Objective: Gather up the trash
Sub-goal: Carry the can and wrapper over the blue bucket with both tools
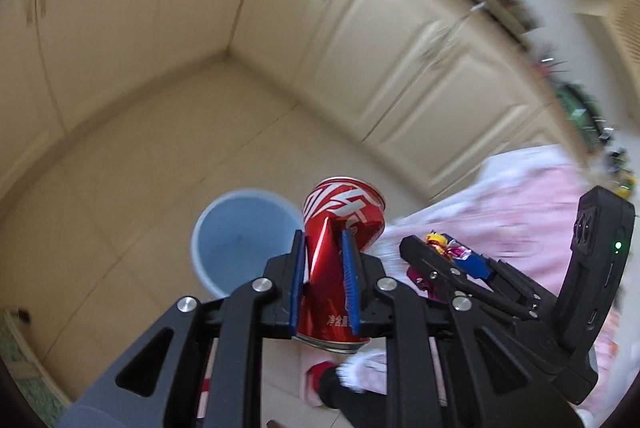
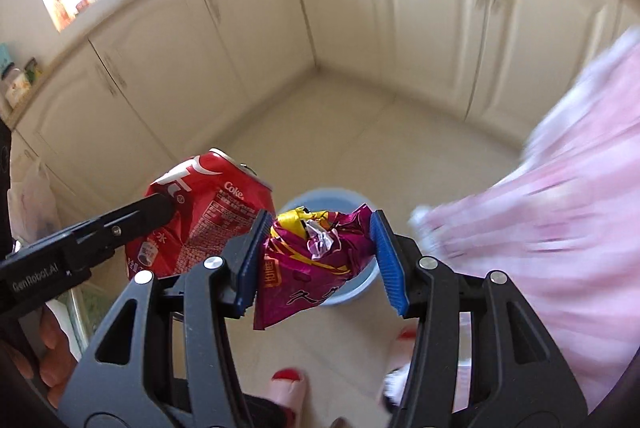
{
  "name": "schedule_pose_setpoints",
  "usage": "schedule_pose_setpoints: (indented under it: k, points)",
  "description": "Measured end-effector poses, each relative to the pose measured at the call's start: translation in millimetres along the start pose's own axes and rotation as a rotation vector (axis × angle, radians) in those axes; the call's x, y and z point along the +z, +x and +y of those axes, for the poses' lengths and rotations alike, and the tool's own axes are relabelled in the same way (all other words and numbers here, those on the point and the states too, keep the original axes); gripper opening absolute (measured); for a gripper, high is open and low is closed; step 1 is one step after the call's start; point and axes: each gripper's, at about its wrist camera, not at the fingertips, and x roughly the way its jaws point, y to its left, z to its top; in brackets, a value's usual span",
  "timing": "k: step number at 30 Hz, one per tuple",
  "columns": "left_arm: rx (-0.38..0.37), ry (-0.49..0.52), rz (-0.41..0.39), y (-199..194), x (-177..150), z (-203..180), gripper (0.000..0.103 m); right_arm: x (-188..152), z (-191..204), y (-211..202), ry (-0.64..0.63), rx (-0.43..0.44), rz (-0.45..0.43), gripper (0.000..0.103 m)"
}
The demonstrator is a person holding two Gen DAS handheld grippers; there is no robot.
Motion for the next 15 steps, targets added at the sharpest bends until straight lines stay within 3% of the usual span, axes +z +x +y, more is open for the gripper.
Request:
schedule_pose_setpoints:
  k: [4, 7, 15]
  points:
    - [0.05, -0.047, 0.115, 90.3, -1.5, 35.1, 0.017, -7.3, -22.9, 102.2, 0.073, 0.012, 0.158, 0.05]
    - [0.082, -0.089, 0.193, 151.7, -2.0, 57.6, 0.017, -14.3, -35.9, 157.6, 0.109, 0.002, 0.228, 0.05]
    - [0.118, -0.197, 0.297, 254.7, -20.4, 101.3, 0.018, -26.3, -56.9, 242.6, 0.14, -0.006, 0.327, 0.05]
